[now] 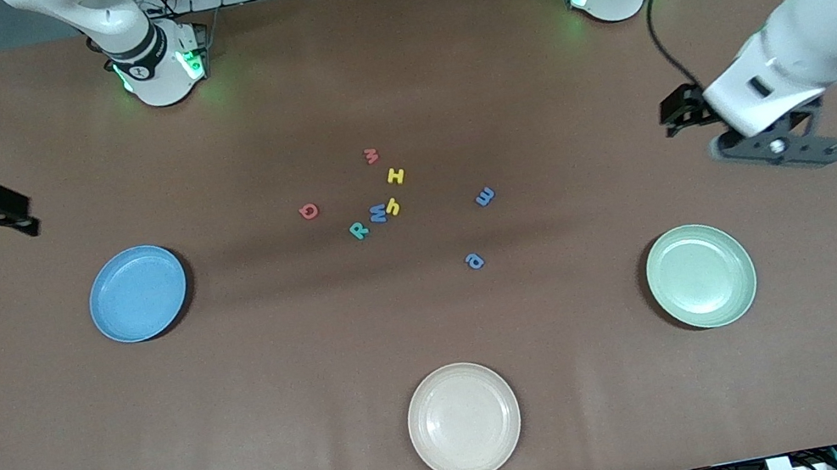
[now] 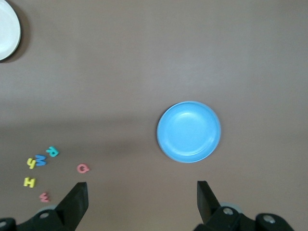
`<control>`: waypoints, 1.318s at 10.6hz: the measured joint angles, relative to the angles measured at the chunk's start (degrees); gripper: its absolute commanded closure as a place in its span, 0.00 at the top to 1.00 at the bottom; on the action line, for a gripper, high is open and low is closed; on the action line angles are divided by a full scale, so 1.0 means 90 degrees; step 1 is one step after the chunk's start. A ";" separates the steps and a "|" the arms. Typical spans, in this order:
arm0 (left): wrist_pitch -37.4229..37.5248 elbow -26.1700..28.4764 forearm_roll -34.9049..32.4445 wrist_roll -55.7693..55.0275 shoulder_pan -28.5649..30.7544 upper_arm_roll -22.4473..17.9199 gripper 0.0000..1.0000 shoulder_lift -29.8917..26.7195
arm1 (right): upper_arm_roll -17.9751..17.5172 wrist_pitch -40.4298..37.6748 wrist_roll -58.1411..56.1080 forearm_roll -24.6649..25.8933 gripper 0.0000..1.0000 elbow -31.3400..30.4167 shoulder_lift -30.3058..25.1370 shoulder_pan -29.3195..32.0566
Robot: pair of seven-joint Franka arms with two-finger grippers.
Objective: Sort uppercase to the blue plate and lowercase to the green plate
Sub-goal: 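Move the left gripper and the right gripper toward the foam letters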
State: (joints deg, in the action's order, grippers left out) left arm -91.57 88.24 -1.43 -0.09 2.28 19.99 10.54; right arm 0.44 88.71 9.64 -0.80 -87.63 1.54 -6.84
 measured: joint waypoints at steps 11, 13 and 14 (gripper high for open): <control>-0.3602 0.2674 -0.0004 -0.0141 -0.0311 0.1363 1.00 0.0714 | -0.0016 0.3242 0.2291 -0.0005 1.00 -0.3137 0.0174 -0.1695; -0.4134 0.3115 -0.0035 -0.0390 -0.0618 0.1385 1.00 0.0809 | -0.0017 0.3609 0.2383 -0.0005 1.00 -0.3534 0.0412 -0.1943; -0.4201 0.3179 -0.0333 -0.0739 -0.0799 0.1392 1.00 0.0895 | -0.0018 0.3912 0.2490 -0.0008 1.00 -0.3745 0.0529 -0.2055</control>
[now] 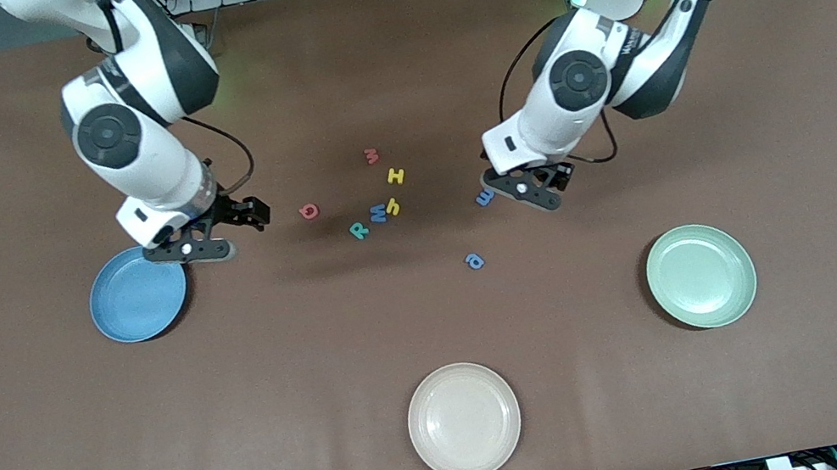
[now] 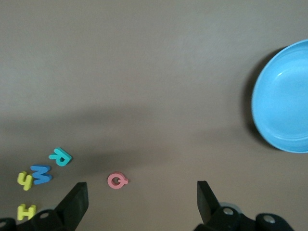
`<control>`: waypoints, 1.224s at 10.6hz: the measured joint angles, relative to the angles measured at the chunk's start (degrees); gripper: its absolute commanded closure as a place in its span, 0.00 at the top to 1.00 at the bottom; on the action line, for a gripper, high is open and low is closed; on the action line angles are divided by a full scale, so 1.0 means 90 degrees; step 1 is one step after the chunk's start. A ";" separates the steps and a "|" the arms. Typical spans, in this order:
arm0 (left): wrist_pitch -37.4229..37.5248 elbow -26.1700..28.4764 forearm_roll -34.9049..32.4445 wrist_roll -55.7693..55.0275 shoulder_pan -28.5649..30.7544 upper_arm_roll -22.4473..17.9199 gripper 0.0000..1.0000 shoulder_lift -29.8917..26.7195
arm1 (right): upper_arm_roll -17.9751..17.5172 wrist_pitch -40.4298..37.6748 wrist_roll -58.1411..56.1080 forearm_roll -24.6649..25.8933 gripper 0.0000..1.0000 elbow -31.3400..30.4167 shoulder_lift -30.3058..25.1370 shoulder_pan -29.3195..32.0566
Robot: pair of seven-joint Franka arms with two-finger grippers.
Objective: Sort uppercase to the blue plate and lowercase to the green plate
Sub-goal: 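Move the left gripper and the right gripper toward the foam letters, then grasp the blue e with the left gripper while the right gripper grasps the pink letter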
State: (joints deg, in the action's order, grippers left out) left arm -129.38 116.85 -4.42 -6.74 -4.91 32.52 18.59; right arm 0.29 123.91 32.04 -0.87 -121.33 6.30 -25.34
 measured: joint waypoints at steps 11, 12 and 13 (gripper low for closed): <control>-0.1107 -0.0078 -0.2750 -0.2171 -0.0665 0.0002 0.89 0.1603 | -0.0006 0.2353 0.1142 -0.0407 1.00 -0.1194 0.1023 -0.0986; -0.1199 -0.0056 -0.2937 -0.2303 -0.0670 0.0001 0.85 0.1684 | -0.0007 0.2462 0.1147 -0.0427 0.99 -0.1217 0.1108 -0.1022; -0.1263 -0.0042 -0.3005 -0.2395 -0.0671 0.0001 0.85 0.1759 | -0.0006 0.2527 0.1148 -0.0440 0.99 -0.1232 0.1201 -0.1042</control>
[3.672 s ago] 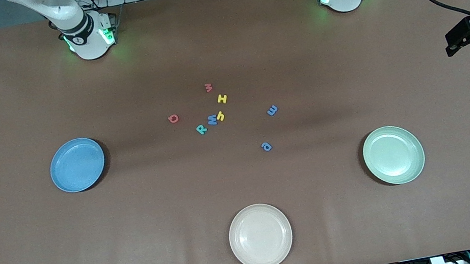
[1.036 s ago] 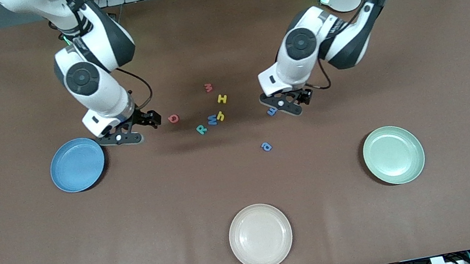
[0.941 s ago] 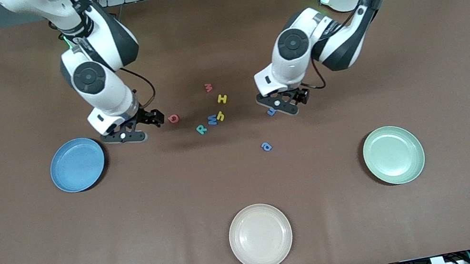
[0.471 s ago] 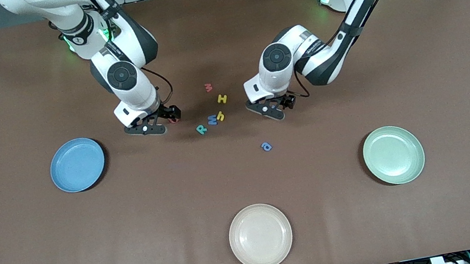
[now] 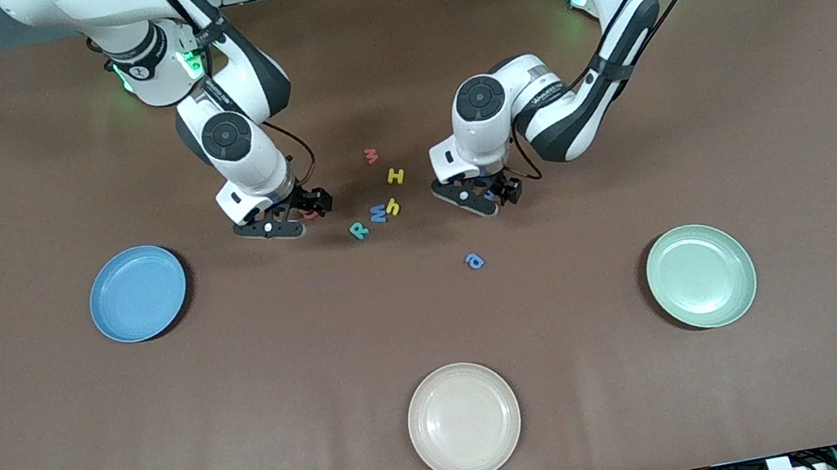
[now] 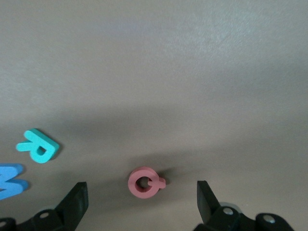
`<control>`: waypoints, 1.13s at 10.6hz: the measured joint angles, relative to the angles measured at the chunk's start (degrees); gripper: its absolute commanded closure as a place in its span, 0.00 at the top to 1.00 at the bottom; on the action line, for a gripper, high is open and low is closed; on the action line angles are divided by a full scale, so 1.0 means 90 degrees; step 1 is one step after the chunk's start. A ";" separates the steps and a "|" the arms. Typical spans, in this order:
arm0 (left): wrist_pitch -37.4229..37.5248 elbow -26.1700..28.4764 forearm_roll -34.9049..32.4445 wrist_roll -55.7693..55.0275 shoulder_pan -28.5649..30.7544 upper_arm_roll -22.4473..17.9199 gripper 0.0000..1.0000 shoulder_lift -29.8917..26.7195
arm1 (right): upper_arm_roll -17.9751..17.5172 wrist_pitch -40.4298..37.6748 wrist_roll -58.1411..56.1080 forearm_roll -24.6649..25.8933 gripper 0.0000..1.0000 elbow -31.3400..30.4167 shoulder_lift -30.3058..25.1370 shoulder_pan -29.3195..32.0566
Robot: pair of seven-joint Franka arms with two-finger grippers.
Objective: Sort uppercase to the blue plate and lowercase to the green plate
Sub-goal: 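Grasp the blue e with the left gripper while the right gripper grasps the pink letter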
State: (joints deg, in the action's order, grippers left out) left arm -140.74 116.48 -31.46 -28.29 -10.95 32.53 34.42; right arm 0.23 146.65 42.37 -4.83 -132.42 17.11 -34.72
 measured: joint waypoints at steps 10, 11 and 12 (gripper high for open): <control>-0.0206 0.0115 -0.0637 -0.0894 -0.0079 0.0008 0.00 0.0023 | 0.0000 0.0849 0.0013 -0.0130 0.90 -0.0279 0.0371 -0.0057; -0.0208 0.0156 -0.0645 -0.0895 -0.0004 -0.0035 0.00 -0.0026 | 0.0001 0.0850 0.0015 -0.0132 0.86 -0.0282 0.0377 -0.0067; -0.0218 0.0163 -0.0669 -0.0895 0.0154 -0.0062 0.00 -0.0072 | 0.0000 0.0850 0.0016 -0.0136 0.83 -0.0285 0.0389 -0.0099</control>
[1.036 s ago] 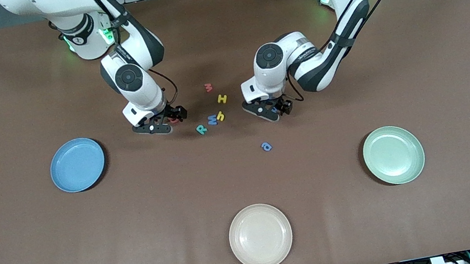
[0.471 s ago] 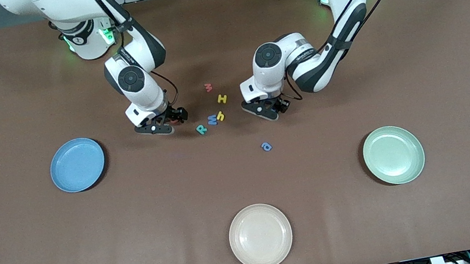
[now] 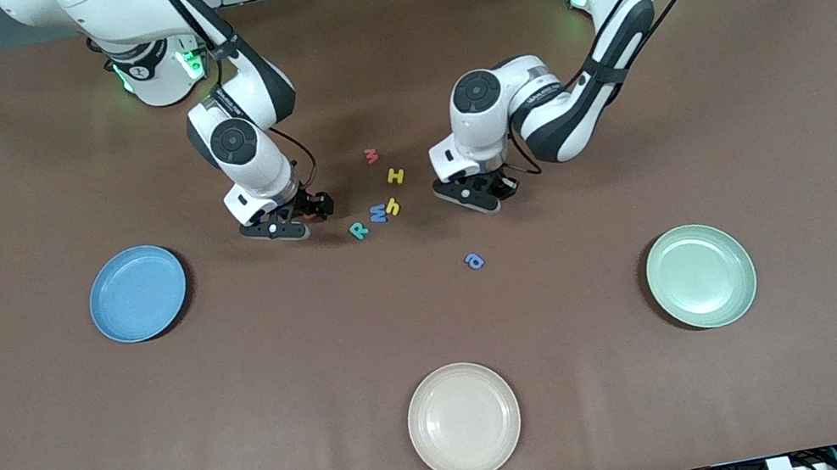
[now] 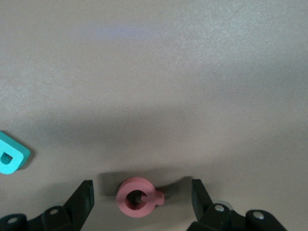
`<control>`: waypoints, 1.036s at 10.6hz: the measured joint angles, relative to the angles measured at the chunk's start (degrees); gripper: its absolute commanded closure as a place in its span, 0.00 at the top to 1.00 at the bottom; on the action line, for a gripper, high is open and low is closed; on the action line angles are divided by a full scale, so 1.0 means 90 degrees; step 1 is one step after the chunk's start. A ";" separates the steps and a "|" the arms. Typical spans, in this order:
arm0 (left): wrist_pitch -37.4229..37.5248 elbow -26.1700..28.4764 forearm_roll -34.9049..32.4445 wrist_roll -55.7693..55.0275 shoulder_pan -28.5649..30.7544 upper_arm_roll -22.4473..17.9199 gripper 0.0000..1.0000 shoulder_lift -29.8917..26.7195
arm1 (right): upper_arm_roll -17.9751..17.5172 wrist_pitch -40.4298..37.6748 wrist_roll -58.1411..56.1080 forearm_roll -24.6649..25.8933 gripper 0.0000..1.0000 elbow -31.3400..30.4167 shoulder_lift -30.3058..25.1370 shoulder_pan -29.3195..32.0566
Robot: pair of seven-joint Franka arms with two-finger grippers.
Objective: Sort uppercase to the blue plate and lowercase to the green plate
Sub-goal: 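Carry the blue e to the green plate and open the left gripper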
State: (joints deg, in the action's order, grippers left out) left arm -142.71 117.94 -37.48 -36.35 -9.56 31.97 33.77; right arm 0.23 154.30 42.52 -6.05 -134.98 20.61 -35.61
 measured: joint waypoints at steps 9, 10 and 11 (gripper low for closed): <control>-0.0033 -0.0446 0.0774 0.1566 0.2769 -0.0125 0.00 -0.1087 | 0.0000 0.0032 0.0017 -0.0083 0.62 -0.0018 0.0043 -0.0170; -0.0033 -0.0571 0.1041 0.1917 0.2785 -0.0317 0.00 -0.1046 | 0.0000 0.0030 0.0018 -0.0084 0.61 -0.0019 0.0036 -0.0173; -0.0034 -0.0726 0.1330 0.2322 0.2799 -0.0509 0.00 -0.0966 | 0.0001 0.0030 0.0018 -0.0085 0.61 -0.0019 0.0034 -0.0173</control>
State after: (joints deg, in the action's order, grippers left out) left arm -143.01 111.41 -25.51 -15.45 15.63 27.39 25.08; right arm 0.24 154.57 42.68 -6.81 -135.16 20.92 -37.17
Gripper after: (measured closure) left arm 0.722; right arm 0.379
